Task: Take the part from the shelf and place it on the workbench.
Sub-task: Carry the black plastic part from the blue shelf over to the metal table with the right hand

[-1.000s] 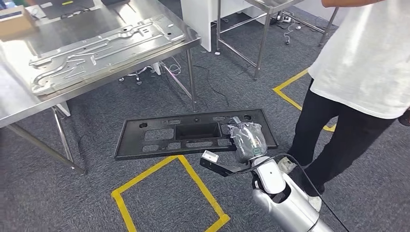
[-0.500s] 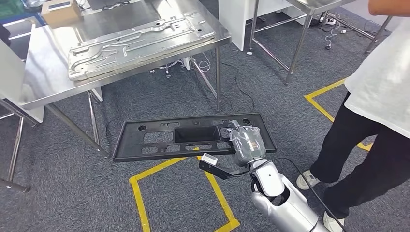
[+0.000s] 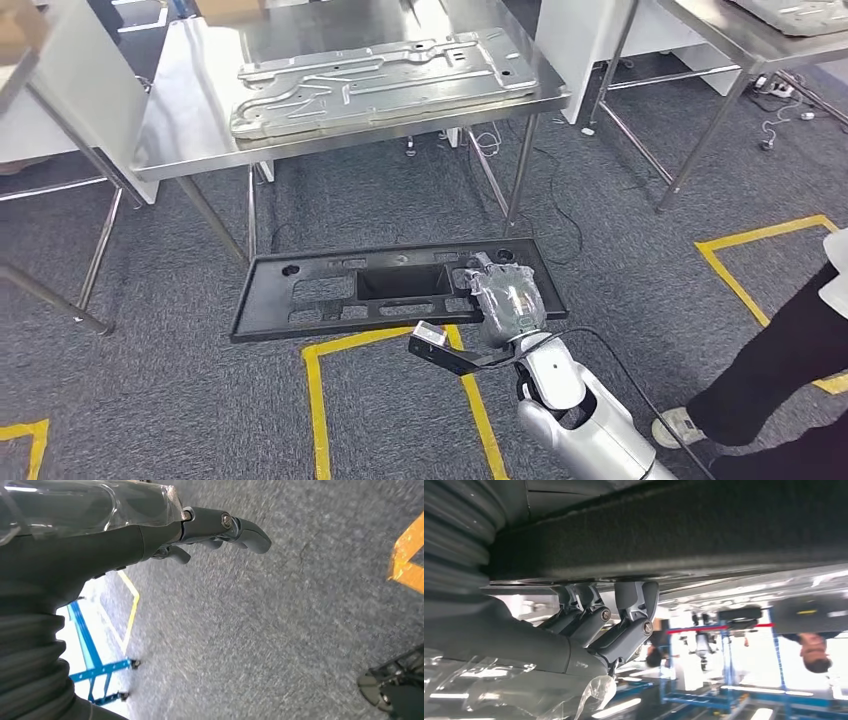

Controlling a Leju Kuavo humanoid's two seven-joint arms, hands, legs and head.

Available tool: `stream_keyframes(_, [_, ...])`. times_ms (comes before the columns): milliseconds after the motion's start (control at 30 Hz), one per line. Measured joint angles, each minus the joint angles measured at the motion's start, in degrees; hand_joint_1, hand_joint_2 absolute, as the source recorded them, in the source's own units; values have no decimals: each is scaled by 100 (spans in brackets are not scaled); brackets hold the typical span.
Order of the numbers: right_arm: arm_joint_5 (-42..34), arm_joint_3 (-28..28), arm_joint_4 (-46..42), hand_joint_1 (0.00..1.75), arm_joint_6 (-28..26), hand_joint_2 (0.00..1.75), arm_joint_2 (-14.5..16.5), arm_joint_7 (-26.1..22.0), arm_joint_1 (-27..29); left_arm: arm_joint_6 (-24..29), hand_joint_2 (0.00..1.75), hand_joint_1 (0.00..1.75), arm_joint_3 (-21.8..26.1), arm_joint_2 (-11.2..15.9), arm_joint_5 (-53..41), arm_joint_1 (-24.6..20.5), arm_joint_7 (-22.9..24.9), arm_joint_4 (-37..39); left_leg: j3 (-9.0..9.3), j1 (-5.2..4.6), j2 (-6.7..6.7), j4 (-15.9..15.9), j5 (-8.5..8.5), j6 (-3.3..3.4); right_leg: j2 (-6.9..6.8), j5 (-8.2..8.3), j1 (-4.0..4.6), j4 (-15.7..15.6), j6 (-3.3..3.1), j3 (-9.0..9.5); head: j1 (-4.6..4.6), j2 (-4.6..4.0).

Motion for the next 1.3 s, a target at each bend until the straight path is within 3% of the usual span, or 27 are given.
stream_keyframes(33, [-8, 0, 0, 175, -1, 175, -6, -4, 7, -4, 175, 0, 0, -2, -4, 13, -2, 0, 13, 8, -52, 31, -32, -20, 1, 236, -3, -283, 7, 70, 1, 1])
stream_keyframes(100, [-32, 0, -1, 175, -3, 175, -13, -15, 7, -5, 175, 0, 1, -3, -9, 31, -10, 0, 24, 8, -127, 124, -119, -80, 32, 729, -25, -1138, 24, 394, 2, 1])
stream_keyframes(133, [-44, 0, -1, 175, -4, 175, -13, -21, 6, -5, 175, 0, 1, -2, -11, 32, -14, 0, 21, -1, -151, 165, -162, -105, 53, 871, -38, -1460, 8, 526, 2, 1])
stream_keyframes(200, [-50, 0, 0, 175, -4, 175, -15, -30, 9, -5, 175, 0, 2, 0, -12, 36, -18, 0, 9, -28, -178, 201, -212, -131, 82, 916, -47, -1685, -52, 619, 1, 0])
stream_keyframes(300, [-50, 0, -1, 175, -5, 175, -14, -40, 0, -4, 175, 0, 3, 7, -21, 57, -24, 0, -58, -5, -127, 352, -332, -191, 65, 915, -64, -1693, -147, 629, -1, -1])
stream_keyframes(367, [-49, 0, -2, 175, -5, 175, -12, -47, -10, -3, 175, 0, 6, 11, -19, 48, -23, 0, -360, 52, -24, 1011, -675, -296, 52, 914, -72, -1698, -185, 641, -1, -1])
stream_keyframes(433, [-48, 0, -1, 175, -3, 175, -11, -50, -2, -4, 175, 0, 13, 11, 7, 45, -16, 0, -804, 121, 33, 1916, -1040, -372, 36, 903, -72, -1697, -199, 642, -1, -1])
stream_keyframes(467, [-46, 1, 0, 175, -1, 175, -11, -52, 4, -6, 175, 0, 16, 10, 29, 53, -13, 0, -945, 143, 41, 2165, -1094, -387, 29, 897, -72, -1697, -200, 645, -1, -1])
stream_keyframes(500, [-45, 1, 1, 175, 1, 175, -11, -52, 8, -8, 175, 0, 19, 9, 49, 60, -11, 0, -972, 157, 44, 2176, -1034, -390, 23, 890, -72, -1697, -199, 652, -1, -1])
stream_keyframes(533, [-44, 1, 0, 175, 2, 175, -11, -53, 8, -9, 175, 0, 21, 8, 73, 64, -10, 0, -870, 161, 47, 1922, -867, -377, 19, 883, -71, -1698, -194, 665, 0, -1])
stream_keyframes(600, [-42, 1, -1, 175, 4, 175, -7, -52, -7, -11, 175, 0, 29, 14, 112, 59, -7, 0, -410, 130, 72, 947, -420, -292, 11, 872, -77, -1714, -181, 705, 0, -1])
stream_keyframes(667, [-37, 0, -2, 175, 11, 175, -2, -48, -29, -13, 175, 0, 42, 22, 147, 45, -7, 0, -85, 71, 117, 262, -197, -196, 2, 865, -89, -1740, -146, 729, -2, -1])
stream_keyframes(767, [-32, 0, -7, 175, 34, 175, 5, -39, -43, -16, 175, 0, 86, 21, 181, 46, 17, 1, -9, 45, 128, 103, -165, -143, -18, 862, -95, -1776, -56, 749, -1, 0])
stream_keyframes(833, [-18, 0, -21, 175, 44, 175, 7, -38, -57, -36, 175, 0, 115, 10, 177, 53, 47, 1, 71, 79, 117, 16, -111, -127, -14, 710, -72, -1562, -22, 665, 1, 1])
stream_keyframes(933, [-7, 1, -31, 175, 62, 175, -4, -38, -59, -86, 175, 0, 126, -10, 146, 52, 65, 1, 114, 83, 101, -1, -111, -94, 5, 174, -50, -411, -12, 92, 1, 1])
stream_keyframes(967, [-5, 2, -31, 175, 73, 175, -11, -38, -51, -98, 175, 0, 126, -17, 131, 54, 65, 1, 116, 77, 92, 7, -122, -86, 10, 90, -47, -95, -5, -90, 1, 1])
stream_keyframes(1000, [-2, 3, -31, 175, 85, 175, -19, -40, -46, -107, 175, 0, 126, -22, 113, 57, 64, 1, 117, 73, 80, 21, -136, -85, 13, 118, -45, 13, 2, -178, 1, 1])
stream_keyframes(1033, [1, 5, -31, 175, 96, 175, -27, -44, -45, -115, 175, 0, 126, -31, 96, 58, 62, 1, 121, 74, 67, 42, -157, -92, 15, 261, -47, -130, 5, -139, 1, 2])
stream_keyframes(1133, [-15, 9, -43, 175, 119, 175, -31, -78, -59, -108, 175, 0, 130, -51, 78, 48, 37, 1, 137, 73, 35, 146, -266, -165, 22, 847, -60, -1336, -3, 418, 2, 1])
stream_keyframes(1200, [-39, 15, -68, 175, 134, 175, -32, -101, -70, -88, 175, 0, 137, -54, 93, 30, 3, 1, 129, 54, 27, 193, -323, -208, 31, 940, -55, -1690, -45, 593, 2, 1])
stream_keyframes(1300, [-52, 18, -100, 175, 152, 175, -39, -118, -76, -88, 175, 0, 145, -58, 122, 26, -25, 0, 125, 59, 27, 223, -370, -234, 32, 928, -49, -1685, -122, 601, 0, -1])
